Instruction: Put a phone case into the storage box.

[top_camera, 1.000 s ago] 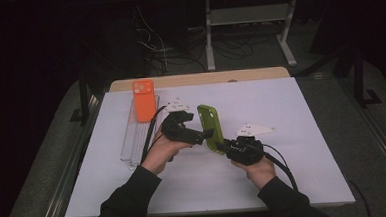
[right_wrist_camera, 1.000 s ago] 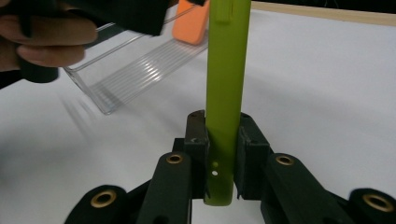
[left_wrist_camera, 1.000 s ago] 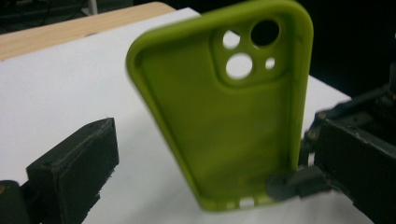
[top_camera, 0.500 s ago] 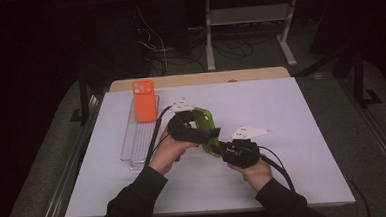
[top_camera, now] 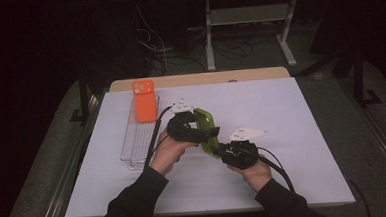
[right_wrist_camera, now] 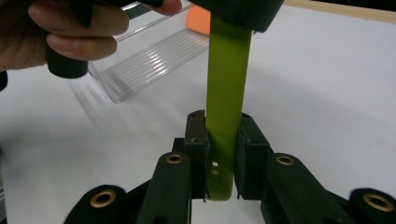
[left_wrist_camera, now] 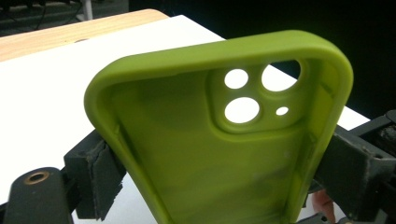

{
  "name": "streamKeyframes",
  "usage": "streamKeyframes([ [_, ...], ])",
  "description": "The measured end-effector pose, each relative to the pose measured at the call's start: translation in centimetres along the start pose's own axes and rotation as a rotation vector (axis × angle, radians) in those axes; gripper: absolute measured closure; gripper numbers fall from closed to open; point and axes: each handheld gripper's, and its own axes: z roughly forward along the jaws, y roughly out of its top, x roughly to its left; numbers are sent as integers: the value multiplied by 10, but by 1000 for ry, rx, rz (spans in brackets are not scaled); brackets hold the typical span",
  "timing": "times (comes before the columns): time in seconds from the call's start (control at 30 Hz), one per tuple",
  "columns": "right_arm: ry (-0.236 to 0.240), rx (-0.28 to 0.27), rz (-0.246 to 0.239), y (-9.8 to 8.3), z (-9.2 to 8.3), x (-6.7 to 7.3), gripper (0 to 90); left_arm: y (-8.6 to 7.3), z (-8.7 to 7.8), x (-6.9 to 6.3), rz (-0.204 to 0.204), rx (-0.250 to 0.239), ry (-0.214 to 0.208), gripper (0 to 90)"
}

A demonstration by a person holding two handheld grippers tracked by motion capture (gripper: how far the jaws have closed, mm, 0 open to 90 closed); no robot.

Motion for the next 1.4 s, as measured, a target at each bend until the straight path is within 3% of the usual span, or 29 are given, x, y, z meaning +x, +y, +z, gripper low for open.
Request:
streamKeyframes([
  [0.1,-4,6,-13,0,1,0,746,1,0,-1,2,-8,1,133],
  [0.13,-4,9,-18,0,1,-1,706,1,0,-2,12,-6,9,136],
  [0.2,-9,22,-14,0,1,-2,535,2,-1,-1,37,8,28,139],
  [0.3,-1,59,0,-1,-2,-8,393,3,-3,1,26,2,44,142],
  [0.57,-66,140,14,-9,-18,-31,128,17,-17,11,31,25,103,146],
  [0.77,-111,160,2,-19,-33,-48,5,37,-30,20,33,45,154,147],
  [0.87,-117,178,0,-26,-41,-54,0,46,-37,26,37,58,189,147],
  [1.0,-106,202,-43,-34,-49,-60,0,57,-48,37,49,87,231,147],
  [1.23,-84,220,-57,-45,-57,-63,0,73,-71,58,55,102,316,147],
  [1.4,-73,215,-61,-51,-59,-62,0,80,-85,73,26,101,377,148],
])
